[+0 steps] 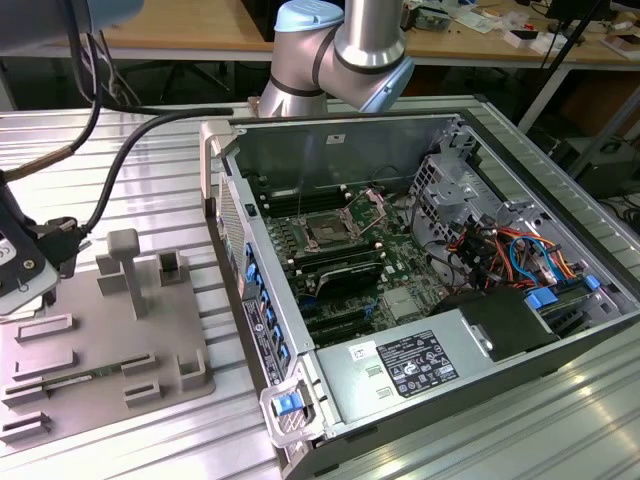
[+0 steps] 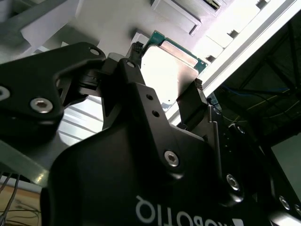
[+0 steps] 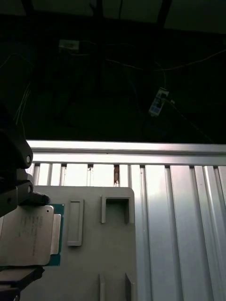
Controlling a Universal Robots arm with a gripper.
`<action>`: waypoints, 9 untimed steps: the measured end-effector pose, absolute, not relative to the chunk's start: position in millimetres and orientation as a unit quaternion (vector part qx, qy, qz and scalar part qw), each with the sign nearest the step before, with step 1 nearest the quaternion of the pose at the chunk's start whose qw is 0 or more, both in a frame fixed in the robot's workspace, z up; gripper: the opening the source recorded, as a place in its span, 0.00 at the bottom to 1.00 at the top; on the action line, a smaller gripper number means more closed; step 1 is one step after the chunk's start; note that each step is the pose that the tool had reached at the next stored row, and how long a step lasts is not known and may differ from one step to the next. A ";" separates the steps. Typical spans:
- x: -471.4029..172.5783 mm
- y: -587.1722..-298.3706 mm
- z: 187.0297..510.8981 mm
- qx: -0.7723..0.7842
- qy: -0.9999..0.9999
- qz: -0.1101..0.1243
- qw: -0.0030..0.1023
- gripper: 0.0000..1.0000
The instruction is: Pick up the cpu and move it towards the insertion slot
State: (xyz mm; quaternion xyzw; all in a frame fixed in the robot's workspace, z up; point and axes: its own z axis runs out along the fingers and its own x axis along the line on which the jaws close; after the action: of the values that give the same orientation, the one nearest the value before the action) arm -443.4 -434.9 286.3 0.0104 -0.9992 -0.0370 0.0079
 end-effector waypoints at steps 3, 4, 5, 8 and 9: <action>-443.4 -434.9 290.0 0.010 -0.999 -0.037 0.008 0.55; -443.4 -434.9 291.0 0.010 -0.999 -0.037 0.008 0.55; -443.4 -434.9 292.1 0.010 -0.999 -0.037 0.008 0.55; -443.4 -434.9 295.7 0.010 -0.999 -0.037 0.008 0.55; -443.4 -434.9 296.8 0.010 -0.999 -0.037 0.008 0.55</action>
State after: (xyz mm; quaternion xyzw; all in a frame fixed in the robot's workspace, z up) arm -443.4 -434.9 296.8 0.0104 -0.9992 -0.0370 0.0079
